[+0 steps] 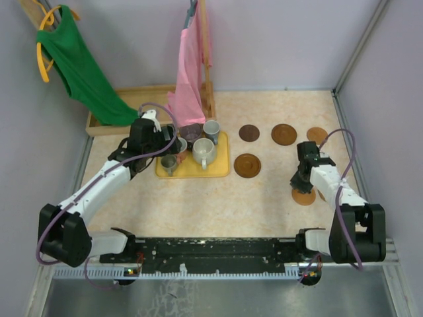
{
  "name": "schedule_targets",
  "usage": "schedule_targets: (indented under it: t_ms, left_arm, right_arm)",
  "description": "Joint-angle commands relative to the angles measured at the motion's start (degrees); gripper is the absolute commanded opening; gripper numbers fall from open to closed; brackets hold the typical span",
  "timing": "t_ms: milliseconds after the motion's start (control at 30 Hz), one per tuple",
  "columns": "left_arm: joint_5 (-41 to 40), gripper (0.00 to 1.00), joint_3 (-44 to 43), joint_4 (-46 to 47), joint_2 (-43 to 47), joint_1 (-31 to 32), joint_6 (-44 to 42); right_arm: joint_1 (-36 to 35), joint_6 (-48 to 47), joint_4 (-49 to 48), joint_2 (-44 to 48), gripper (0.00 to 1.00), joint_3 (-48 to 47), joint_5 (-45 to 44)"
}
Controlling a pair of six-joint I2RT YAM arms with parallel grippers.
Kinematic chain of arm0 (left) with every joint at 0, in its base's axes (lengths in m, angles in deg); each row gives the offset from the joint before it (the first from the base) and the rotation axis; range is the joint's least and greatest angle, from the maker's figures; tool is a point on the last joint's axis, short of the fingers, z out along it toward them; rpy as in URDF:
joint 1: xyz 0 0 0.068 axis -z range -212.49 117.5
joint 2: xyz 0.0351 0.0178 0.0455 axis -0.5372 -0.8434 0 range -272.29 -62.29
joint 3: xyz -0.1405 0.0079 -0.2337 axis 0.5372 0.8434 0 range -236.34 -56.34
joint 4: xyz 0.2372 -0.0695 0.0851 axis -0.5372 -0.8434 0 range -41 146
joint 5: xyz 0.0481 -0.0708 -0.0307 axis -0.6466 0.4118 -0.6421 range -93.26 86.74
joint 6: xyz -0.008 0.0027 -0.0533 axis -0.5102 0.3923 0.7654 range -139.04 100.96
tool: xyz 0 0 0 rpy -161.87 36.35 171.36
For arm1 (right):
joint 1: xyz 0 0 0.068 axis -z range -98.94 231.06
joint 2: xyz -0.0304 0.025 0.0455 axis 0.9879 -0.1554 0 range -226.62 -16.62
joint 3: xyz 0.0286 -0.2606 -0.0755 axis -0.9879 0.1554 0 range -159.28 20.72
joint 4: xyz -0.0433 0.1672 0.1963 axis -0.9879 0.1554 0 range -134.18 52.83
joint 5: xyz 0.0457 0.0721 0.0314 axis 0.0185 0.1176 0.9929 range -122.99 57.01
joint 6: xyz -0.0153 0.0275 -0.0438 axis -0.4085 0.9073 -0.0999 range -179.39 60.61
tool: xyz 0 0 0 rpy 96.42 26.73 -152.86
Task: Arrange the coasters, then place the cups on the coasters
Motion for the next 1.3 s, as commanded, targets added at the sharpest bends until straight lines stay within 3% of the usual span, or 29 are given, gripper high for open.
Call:
schedule_targets:
  t_ms: [0, 500, 1267]
  left_arm:
    - [0.6, 1.00, 0.3, 1.6, -0.4, 0.6, -0.2]
    - [-1.8, 1.00, -0.5, 1.1, -0.2, 0.5, -0.9]
    - [-3.5, 1.00, -2.5, -0.3, -1.3, 0.6, -1.4]
  right_arm:
    - [-0.4, 1.2, -3.0, -1.5, 0.18, 1.2, -0.9]
    - [-0.5, 0.3, -11.5, -9.0, 0.18, 0.9, 2.7]
    - [-10.3, 0.1, -13.4, -26.6, 0.18, -17.1, 2.5]
